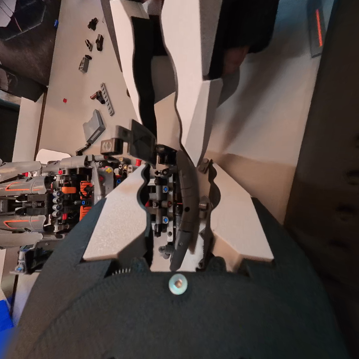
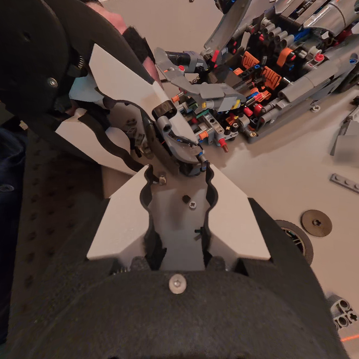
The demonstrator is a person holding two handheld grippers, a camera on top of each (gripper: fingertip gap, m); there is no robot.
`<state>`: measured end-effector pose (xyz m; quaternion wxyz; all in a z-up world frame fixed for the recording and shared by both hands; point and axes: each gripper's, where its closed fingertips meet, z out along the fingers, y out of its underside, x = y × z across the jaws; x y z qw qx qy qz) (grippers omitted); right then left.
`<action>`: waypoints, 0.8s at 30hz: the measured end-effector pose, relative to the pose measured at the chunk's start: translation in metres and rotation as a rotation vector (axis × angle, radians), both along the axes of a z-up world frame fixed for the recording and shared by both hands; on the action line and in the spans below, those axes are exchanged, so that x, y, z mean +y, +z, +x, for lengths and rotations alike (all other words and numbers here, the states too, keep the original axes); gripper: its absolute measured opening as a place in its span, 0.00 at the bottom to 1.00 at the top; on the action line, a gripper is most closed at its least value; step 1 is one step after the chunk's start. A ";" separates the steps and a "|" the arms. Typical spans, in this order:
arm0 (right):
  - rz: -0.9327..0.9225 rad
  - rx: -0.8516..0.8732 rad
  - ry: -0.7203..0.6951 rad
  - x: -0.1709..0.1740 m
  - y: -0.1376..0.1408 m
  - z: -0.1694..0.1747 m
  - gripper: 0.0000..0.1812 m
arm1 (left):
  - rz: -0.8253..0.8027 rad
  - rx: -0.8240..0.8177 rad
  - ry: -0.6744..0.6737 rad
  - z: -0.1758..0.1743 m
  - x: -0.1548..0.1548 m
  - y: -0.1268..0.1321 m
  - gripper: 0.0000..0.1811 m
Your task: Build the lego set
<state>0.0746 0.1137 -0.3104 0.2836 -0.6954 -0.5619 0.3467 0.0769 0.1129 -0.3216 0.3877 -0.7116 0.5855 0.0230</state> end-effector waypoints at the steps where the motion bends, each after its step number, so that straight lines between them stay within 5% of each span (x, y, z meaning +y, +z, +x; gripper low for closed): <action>1: -0.002 0.002 0.000 0.000 0.000 0.000 0.29 | -0.006 -0.009 0.008 0.000 0.000 -0.001 0.32; 24: -0.029 0.008 -0.042 0.003 -0.001 -0.003 0.29 | 0.002 -0.047 0.047 0.005 0.007 -0.002 0.26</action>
